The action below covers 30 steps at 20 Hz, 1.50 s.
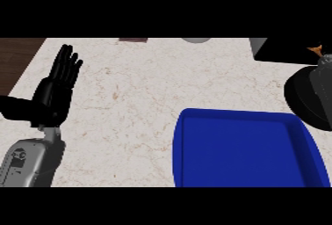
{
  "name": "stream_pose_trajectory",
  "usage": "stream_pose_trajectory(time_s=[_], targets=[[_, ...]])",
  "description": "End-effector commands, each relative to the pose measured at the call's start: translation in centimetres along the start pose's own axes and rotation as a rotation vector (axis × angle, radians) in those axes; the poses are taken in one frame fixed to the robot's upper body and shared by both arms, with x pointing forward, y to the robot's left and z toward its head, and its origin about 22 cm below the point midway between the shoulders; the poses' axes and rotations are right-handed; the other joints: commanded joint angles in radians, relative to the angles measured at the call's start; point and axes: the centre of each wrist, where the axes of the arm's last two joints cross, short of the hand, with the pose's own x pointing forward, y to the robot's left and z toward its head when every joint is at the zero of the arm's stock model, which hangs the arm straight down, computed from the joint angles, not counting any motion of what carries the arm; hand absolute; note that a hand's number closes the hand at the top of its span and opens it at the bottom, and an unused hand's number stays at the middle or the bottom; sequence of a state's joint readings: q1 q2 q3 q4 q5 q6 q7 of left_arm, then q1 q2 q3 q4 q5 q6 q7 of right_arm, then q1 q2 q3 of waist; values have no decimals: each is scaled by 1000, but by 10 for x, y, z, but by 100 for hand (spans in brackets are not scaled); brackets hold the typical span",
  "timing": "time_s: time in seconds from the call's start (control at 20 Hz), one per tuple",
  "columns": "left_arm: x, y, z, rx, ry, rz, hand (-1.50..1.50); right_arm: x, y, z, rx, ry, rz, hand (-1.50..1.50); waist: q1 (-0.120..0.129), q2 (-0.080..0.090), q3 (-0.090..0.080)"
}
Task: Pick the croissant from the tray and place it in the pot
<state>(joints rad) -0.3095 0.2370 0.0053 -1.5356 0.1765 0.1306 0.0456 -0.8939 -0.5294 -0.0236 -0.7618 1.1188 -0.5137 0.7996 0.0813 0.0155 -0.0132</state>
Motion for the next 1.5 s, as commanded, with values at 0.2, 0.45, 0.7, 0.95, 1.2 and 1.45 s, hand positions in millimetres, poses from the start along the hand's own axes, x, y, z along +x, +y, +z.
stream_pose_trajectory(time_s=[0.2,0.45,0.7,0.95,1.2,1.45], targets=[[-3,-2,-1,39,2,5,0,77,-7,22,-128,283,207,150,-36,-8,11],[4,15,-14,71,23,-4,0,57,-9,5,-123,315,217,150,-76,-13,13],[-2,24,14,82,19,-5,0,8,8,8,-130,322,201,150,-86,-22,13],[-4,29,23,65,1,-14,0,-41,10,-16,-127,314,189,150,-71,-14,14],[-2,31,13,62,27,2,0,-72,18,-21,-103,336,212,150,-70,-13,14],[-2,15,-2,70,15,3,0,-105,38,-15,34,387,246,150,-74,-11,14]])
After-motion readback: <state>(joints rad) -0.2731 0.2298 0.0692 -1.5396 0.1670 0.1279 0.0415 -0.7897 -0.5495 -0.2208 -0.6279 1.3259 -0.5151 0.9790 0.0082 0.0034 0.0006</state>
